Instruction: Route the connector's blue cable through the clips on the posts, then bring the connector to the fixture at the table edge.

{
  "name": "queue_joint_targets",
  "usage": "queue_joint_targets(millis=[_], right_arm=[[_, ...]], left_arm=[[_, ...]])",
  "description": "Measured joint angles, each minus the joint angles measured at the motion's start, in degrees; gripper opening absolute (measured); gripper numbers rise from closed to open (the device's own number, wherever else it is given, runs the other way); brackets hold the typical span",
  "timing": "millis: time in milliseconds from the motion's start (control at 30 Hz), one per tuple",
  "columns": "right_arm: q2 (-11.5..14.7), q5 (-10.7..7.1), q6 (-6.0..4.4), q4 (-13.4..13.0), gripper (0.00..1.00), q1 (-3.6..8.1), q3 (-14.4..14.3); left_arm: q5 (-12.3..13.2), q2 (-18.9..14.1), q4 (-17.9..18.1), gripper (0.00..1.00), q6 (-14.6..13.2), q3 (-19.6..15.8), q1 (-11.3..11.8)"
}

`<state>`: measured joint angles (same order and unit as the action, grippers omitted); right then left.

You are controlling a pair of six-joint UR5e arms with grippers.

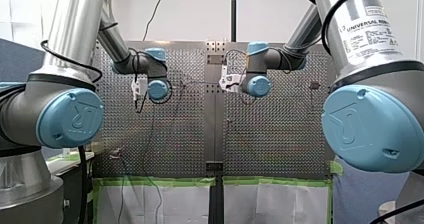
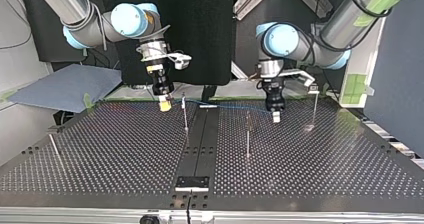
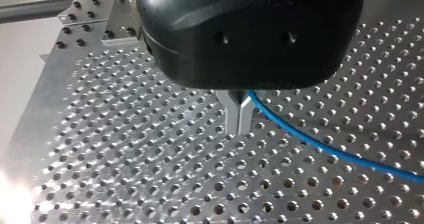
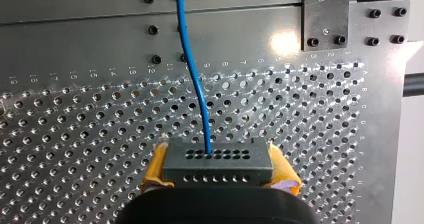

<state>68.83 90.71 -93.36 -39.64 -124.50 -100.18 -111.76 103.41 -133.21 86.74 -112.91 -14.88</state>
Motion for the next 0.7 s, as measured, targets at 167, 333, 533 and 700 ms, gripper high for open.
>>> queue_joint_targets(millis=[167, 333, 533, 700], right_arm=[[-0.03, 0.0, 0.0, -0.01, 0.0, 0.0, 0.02], [-0.06, 0.0, 0.0, -0.17, 0.0, 0.0, 0.06], [-0.46, 0.0, 0.01, -0.21, 0.0, 0.0, 0.48], [-2.23, 0.01, 0.17, 0.13, 0.0, 0.12, 1.45]], left_arm=[[0.54, 1.34, -0.17, 0.02, 0.01, 1.55, 0.44], [1.14, 1.54, -0.45, 0.02, 0.14, 2.62, 1.12], [1.89, 1.56, -0.49, 0.02, 0.25, 2.96, 2.0], [2.99, 1.64, -0.49, 0.02, 0.27, 3.17, 2.68]])
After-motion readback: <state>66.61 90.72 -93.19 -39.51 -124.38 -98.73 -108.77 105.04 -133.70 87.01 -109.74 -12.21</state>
